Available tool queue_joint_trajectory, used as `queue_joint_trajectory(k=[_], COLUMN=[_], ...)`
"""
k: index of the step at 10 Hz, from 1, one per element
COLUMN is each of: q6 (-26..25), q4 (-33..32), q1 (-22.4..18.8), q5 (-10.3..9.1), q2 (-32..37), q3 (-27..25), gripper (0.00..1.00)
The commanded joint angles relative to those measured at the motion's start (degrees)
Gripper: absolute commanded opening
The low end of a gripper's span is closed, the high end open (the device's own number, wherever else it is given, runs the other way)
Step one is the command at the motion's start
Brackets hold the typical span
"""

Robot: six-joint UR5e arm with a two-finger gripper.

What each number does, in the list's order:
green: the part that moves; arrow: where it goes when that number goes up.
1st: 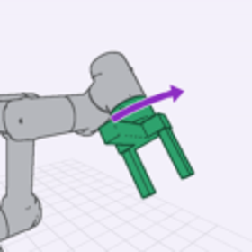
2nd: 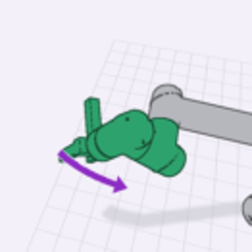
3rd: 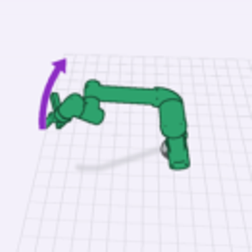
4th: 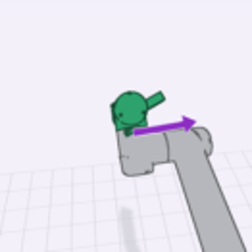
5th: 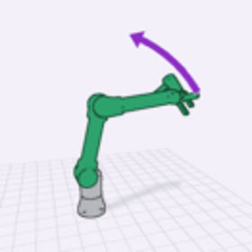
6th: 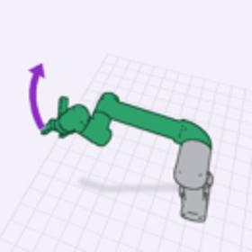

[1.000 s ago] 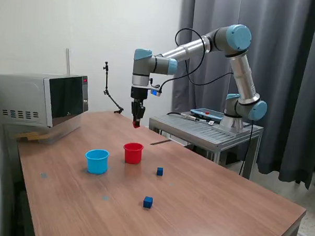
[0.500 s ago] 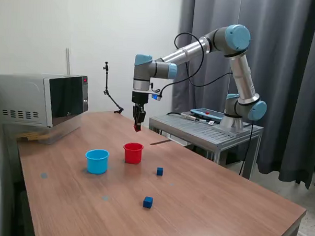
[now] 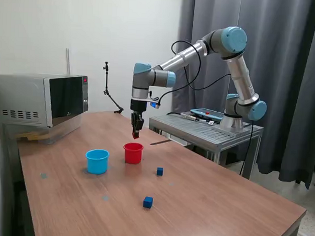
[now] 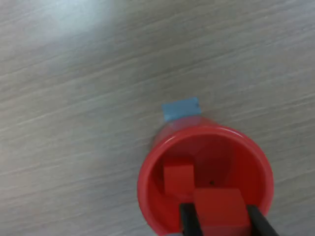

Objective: Place red objects in the red bin, and blue objects in the blue bin.

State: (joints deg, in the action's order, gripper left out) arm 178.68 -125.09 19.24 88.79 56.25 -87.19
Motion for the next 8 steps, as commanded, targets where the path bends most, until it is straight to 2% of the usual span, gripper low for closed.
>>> queue_joint_trajectory(k=[1, 6, 7, 8], q6=[0.0, 0.0, -0.18, -2.18], q4=[-1.38, -2.61, -2.61, -2.61], q1=[-0.08, -0.61, -0.61, -0.61], q5=[-0.02, -0.02, 0.07, 0.33], q2=[-1.05, -2.37, -2.37, -2.37], q3=[-0.43, -0.7, -0.7, -0.61], gripper=[0.0, 0.0, 1.0, 1.0])
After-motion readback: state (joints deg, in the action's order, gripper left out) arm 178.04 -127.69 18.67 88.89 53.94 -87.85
